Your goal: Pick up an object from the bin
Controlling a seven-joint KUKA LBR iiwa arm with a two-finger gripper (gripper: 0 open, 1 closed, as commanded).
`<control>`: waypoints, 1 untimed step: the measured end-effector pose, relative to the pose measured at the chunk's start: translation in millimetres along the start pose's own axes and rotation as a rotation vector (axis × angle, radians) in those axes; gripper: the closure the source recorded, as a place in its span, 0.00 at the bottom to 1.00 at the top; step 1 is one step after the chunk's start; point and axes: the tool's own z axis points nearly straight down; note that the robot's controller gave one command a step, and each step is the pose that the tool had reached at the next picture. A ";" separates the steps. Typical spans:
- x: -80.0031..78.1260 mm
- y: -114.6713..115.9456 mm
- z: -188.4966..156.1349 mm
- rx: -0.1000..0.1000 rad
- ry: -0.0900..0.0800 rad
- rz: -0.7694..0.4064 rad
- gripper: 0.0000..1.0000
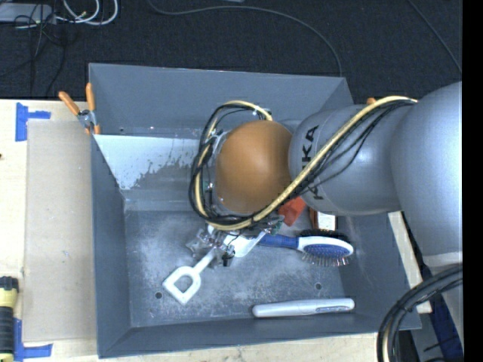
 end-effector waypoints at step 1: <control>0.5 0.6 -2.3 -0.002 0.002 0.000 1.00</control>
Offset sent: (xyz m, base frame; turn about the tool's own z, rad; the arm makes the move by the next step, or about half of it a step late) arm 0.0000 0.0000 0.0283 0.0000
